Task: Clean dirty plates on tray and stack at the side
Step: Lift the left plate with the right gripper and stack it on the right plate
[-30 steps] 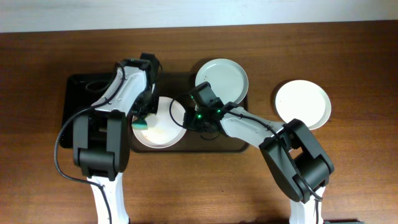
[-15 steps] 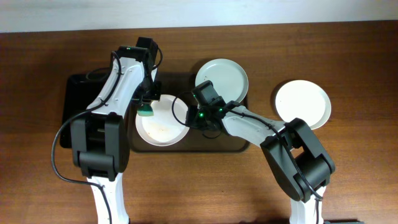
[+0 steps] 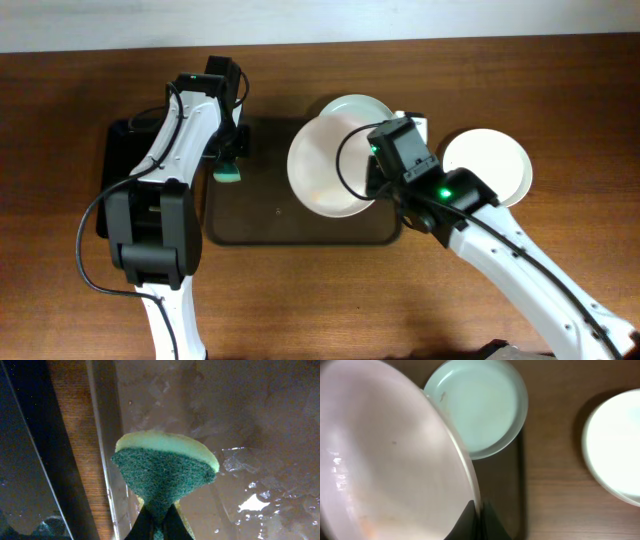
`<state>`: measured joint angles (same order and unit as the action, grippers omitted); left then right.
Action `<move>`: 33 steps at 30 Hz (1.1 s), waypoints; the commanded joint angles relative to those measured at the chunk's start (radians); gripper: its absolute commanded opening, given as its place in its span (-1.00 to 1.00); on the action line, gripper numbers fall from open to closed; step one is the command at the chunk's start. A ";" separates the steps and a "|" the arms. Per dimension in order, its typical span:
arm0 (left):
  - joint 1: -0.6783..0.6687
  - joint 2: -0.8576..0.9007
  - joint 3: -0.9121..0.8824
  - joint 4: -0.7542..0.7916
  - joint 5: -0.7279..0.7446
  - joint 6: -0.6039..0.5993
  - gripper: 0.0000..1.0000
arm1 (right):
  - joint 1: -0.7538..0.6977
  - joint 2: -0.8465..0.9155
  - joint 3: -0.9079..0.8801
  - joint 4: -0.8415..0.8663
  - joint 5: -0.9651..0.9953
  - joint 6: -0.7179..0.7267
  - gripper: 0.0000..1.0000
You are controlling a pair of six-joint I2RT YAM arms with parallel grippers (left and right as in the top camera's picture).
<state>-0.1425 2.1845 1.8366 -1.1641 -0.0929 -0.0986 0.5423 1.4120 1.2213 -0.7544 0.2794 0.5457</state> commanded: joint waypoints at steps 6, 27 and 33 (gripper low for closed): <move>0.002 -0.021 0.014 0.015 0.006 -0.006 -0.99 | 0.183 -0.026 0.006 -0.068 0.600 -0.124 -0.92; 0.002 -0.021 0.014 0.019 0.000 -0.006 -0.99 | 0.511 0.265 0.006 0.237 1.313 -0.441 -0.92; 0.002 -0.021 0.014 0.024 0.000 -0.006 -0.99 | 0.511 0.266 0.006 0.246 1.183 -0.431 -0.92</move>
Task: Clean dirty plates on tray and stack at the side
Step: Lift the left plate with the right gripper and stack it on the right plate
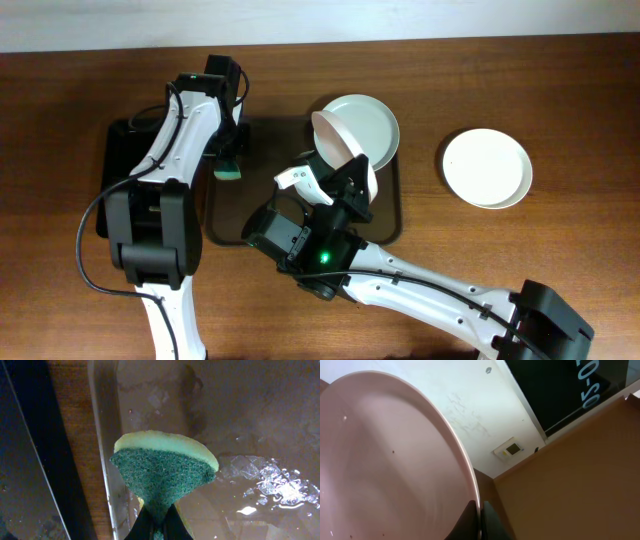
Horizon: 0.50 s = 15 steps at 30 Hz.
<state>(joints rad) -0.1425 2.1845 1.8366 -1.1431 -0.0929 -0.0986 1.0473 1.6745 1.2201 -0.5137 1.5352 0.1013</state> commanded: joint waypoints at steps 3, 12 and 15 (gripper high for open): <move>0.002 -0.021 0.014 0.002 0.000 -0.006 -0.99 | 0.006 0.003 0.007 -0.020 -0.292 0.126 -0.92; 0.002 -0.021 0.014 0.005 0.000 -0.006 -0.99 | -0.083 -0.012 0.007 -0.267 -0.412 0.412 -0.92; 0.002 -0.021 0.014 0.005 0.000 -0.006 -0.99 | -0.243 -0.128 0.007 -0.298 -0.741 0.525 -0.92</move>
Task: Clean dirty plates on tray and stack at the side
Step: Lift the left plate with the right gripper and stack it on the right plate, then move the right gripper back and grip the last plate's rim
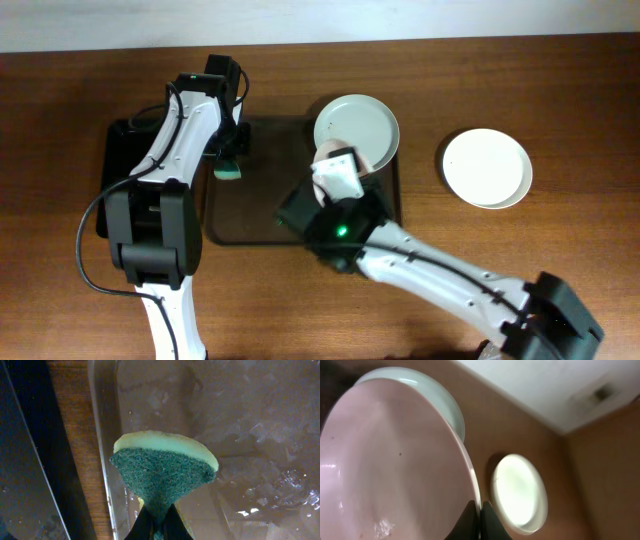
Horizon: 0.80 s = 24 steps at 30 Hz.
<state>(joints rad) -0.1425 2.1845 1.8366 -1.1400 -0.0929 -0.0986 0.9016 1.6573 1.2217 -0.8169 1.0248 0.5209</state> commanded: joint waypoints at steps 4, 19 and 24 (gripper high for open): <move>0.002 -0.021 0.014 0.002 0.000 -0.006 -0.99 | -0.410 -0.287 0.006 0.005 -0.610 0.052 -0.92; 0.002 -0.021 0.014 0.006 0.000 -0.006 -0.99 | -1.191 0.164 0.005 0.118 -0.856 -0.072 -0.92; 0.002 -0.021 0.014 0.007 0.000 -0.006 -0.99 | -1.189 0.136 0.026 0.088 -0.932 -0.165 0.11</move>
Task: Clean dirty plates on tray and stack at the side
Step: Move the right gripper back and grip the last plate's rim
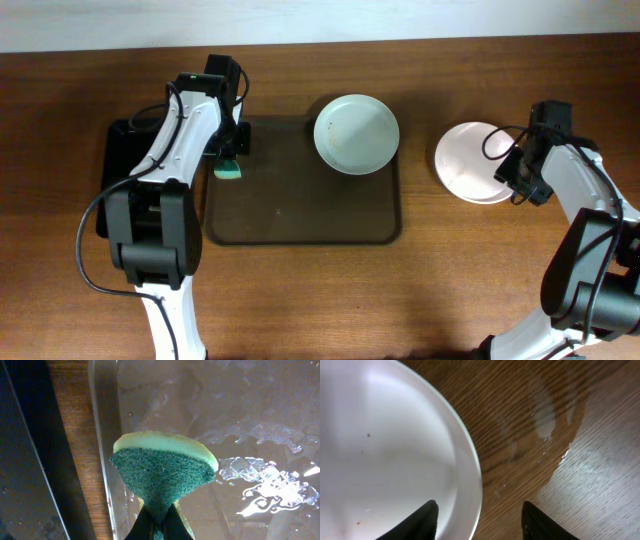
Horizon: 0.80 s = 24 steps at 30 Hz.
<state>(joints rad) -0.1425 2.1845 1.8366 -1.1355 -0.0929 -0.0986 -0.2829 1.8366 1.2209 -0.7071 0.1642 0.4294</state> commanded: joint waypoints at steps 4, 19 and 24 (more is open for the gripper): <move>0.002 -0.021 0.014 0.002 0.001 -0.006 -0.99 | 0.023 -0.144 0.174 -0.120 -0.346 -0.175 0.15; 0.001 -0.021 0.014 0.002 0.003 -0.006 -0.99 | 0.522 0.201 0.191 0.075 -0.284 0.261 -0.54; 0.001 -0.021 0.014 0.002 0.003 -0.006 -0.99 | 0.600 0.247 0.191 0.040 -0.320 0.235 -0.59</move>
<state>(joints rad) -0.1425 2.1845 1.8366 -1.1355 -0.0929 -0.0986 0.2596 2.0697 1.4094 -0.6369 -0.1299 0.6815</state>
